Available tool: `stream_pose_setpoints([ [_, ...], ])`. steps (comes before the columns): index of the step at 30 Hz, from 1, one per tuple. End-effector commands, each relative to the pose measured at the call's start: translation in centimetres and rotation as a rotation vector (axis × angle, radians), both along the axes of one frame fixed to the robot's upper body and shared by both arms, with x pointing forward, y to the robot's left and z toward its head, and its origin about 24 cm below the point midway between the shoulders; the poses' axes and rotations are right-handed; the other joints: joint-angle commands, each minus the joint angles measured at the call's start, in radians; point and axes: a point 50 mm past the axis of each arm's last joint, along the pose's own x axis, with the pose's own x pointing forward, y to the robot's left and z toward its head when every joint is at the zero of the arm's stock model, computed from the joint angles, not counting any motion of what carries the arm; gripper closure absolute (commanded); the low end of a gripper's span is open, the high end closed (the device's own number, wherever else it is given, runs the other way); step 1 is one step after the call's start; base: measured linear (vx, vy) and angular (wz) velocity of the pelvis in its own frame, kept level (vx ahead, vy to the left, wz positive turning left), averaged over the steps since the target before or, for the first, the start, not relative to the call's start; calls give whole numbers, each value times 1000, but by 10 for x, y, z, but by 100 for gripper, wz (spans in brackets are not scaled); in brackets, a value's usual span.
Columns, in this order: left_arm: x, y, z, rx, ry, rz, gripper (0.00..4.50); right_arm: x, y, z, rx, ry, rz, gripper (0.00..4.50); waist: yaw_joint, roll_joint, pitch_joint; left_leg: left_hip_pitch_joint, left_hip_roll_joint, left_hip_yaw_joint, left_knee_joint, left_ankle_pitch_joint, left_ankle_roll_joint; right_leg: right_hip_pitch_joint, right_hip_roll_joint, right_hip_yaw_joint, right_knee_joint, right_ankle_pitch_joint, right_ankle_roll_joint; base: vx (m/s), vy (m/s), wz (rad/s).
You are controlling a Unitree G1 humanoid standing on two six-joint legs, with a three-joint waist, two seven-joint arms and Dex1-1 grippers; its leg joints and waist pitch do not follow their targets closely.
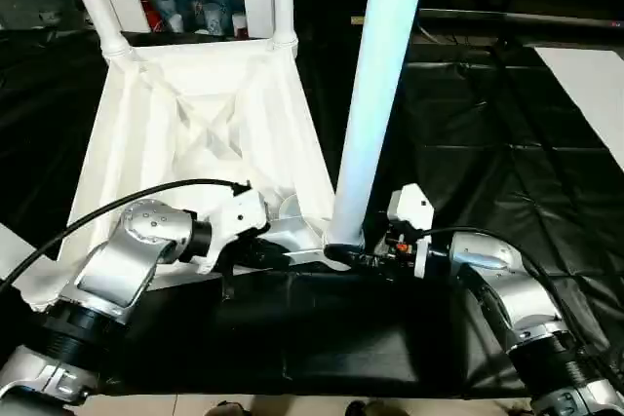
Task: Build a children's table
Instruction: Rotate leg to tighten
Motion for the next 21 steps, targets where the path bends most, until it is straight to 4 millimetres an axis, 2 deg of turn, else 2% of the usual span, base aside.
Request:
stream_pose_setpoints([
  [1,-14,-3,-23,45,124,-44,450,0,-1,-1,-41,-5,35,176,-2,0,-54,0,12,9,-47,-37,105,55,-48,32,-40,110,-287,0,0,0],
  [5,-15,-2,-23,47,127,-41,450,1,-2,-3,-60,-1,42,176,-3,-2,-53,0,12,10,-46,-41,105,55,-48,32,-41,91,-288,0,0,0],
  [7,-15,-2,-23,47,128,-41,450,2,-2,-3,-50,19,39,112,-3,-2,-53,-1,12,9,-47,-49,101,56,-50,33,-42,75,-285,0,0,0],
  [14,-15,-2,-23,46,129,-39,450,3,-1,-4,-89,-16,42,106,-4,-5,-54,0,11,10,-44,-28,110,55,-48,32,-38,105,-289,0,0,0],
  [21,-13,-1,-22,50,126,-34,450,5,0,-3,-71,-11,45,106,-4,-4,-53,0,12,9,-44,-49,105,54,-50,32,-41,69,-290,0,0,0],
])
